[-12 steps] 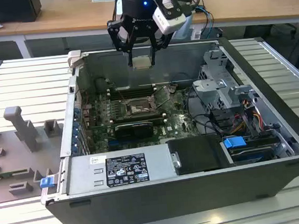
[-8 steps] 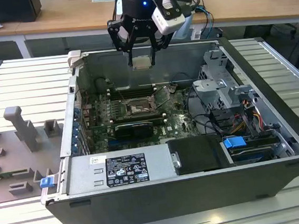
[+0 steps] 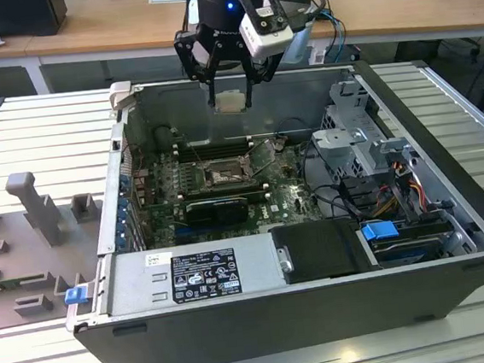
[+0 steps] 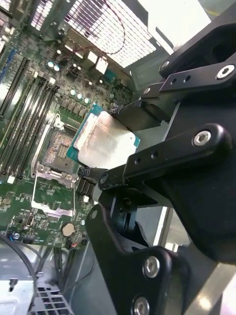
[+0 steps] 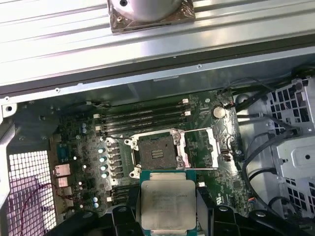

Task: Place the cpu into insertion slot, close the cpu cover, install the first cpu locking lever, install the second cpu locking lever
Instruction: 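Place the cpu into insertion slot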

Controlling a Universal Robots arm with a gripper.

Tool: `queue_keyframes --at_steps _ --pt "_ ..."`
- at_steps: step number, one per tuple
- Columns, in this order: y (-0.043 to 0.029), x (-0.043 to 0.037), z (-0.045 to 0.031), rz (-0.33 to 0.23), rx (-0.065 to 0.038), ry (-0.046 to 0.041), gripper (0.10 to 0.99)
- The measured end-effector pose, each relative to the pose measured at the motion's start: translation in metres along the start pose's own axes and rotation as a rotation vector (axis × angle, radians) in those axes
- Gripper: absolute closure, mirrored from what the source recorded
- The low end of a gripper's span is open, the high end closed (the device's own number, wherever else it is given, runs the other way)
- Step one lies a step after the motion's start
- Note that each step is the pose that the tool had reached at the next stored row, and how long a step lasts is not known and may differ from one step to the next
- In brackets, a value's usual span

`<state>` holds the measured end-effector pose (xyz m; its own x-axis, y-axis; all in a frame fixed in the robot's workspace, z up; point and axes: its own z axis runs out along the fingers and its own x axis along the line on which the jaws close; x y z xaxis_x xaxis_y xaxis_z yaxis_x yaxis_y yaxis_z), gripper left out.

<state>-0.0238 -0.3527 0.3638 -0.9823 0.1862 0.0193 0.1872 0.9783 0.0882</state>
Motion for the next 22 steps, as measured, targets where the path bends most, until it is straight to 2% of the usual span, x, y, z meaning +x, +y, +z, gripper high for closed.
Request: queue_keyframes --at_steps 9,13,17,20,22 --pt "-0.0003 -0.0001 0.0033 0.053 -0.001 -0.0046 0.545" --pt "-0.0004 -0.0001 0.0048 0.140 -0.002 -0.0124 0.545" --pt "-0.0006 -0.0001 0.0060 0.201 -0.003 -0.0179 0.545" --pt "-0.0008 0.0007 0.0069 0.233 -0.004 -0.0206 0.545" --pt "-0.0016 0.0040 0.0085 0.236 -0.004 -0.0209 0.545"
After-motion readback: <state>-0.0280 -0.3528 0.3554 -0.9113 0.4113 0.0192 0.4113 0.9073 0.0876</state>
